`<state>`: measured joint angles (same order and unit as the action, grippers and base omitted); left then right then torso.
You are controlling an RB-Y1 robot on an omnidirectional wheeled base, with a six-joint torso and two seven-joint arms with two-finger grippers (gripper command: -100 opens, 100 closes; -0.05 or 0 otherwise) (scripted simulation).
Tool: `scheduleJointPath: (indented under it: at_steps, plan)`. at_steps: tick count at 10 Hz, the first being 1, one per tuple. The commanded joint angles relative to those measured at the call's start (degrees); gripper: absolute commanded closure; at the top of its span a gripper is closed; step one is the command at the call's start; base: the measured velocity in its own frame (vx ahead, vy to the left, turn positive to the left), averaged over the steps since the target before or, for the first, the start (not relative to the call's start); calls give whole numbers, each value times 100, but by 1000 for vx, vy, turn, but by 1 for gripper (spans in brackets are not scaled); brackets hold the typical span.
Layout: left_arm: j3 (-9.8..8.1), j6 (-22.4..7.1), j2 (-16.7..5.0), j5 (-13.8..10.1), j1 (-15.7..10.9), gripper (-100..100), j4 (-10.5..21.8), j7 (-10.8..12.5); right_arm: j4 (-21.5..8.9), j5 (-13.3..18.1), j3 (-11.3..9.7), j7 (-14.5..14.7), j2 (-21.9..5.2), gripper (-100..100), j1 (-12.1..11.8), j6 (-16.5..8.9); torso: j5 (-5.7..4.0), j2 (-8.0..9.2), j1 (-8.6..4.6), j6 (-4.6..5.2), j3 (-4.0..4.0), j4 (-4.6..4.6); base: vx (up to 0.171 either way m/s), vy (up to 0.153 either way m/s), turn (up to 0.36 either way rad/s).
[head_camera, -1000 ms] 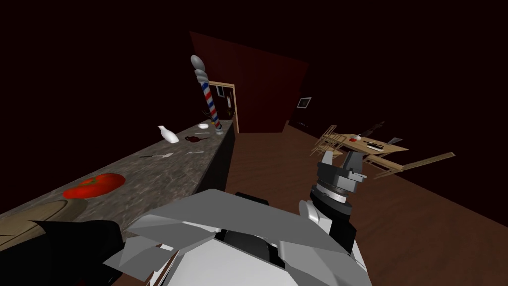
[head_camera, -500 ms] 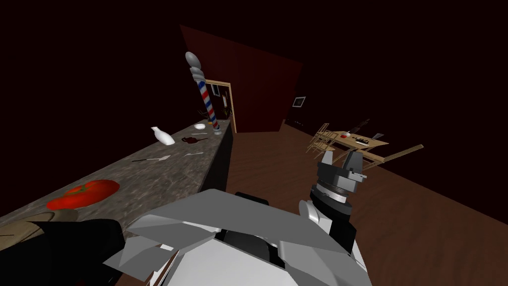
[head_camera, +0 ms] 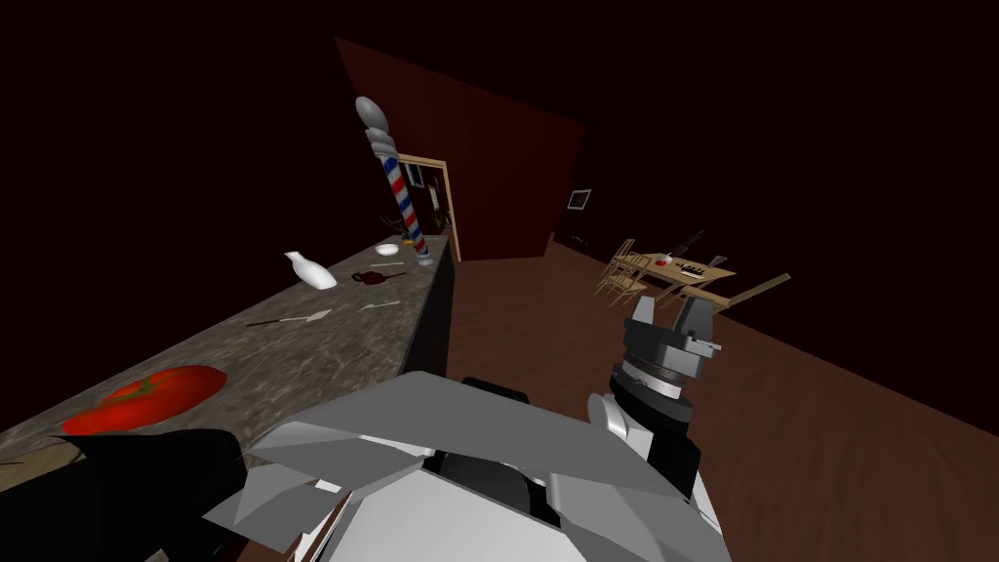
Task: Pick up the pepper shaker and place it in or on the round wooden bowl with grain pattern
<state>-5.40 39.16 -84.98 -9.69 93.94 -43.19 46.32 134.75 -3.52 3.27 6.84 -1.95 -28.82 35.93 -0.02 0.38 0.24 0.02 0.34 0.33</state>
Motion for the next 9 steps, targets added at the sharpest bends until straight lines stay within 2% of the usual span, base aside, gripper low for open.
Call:
scheduleJointPath:
  at_steps: [1,2,3,7,8,9]
  plan:
    - [-27,175,19,30,-12,100,75,179,0,0,0,0,0,0,0,0,0,0,0,0,0,0,-44,67,-80]
    - [-14,108,12,20,-12,100,52,107,0,0,0,0,0,0,0,0,0,-2,-5,-2,-1,0,-17,28,-22]
    - [-18,129,11,22,-13,-100,58,130,0,0,0,0,0,0,-1,0,-1,-8,-18,-7,-3,0,-3,6,0]
    - [-18,127,10,21,-14,-100,58,128,0,0,0,0,1,0,-1,0,-6,-15,-34,-7,-8,-2,0,0,0]
    - [-18,127,10,21,-14,0,58,128,0,0,0,0,1,0,-1,0,-6,-15,-35,-7,-8,-3,0,0,0]
    - [-142,263,-158,-82,254,-100,143,259,0,0,0,0,1,0,-1,0,-6,-15,-35,-7,-8,-3,-29,-13,1]
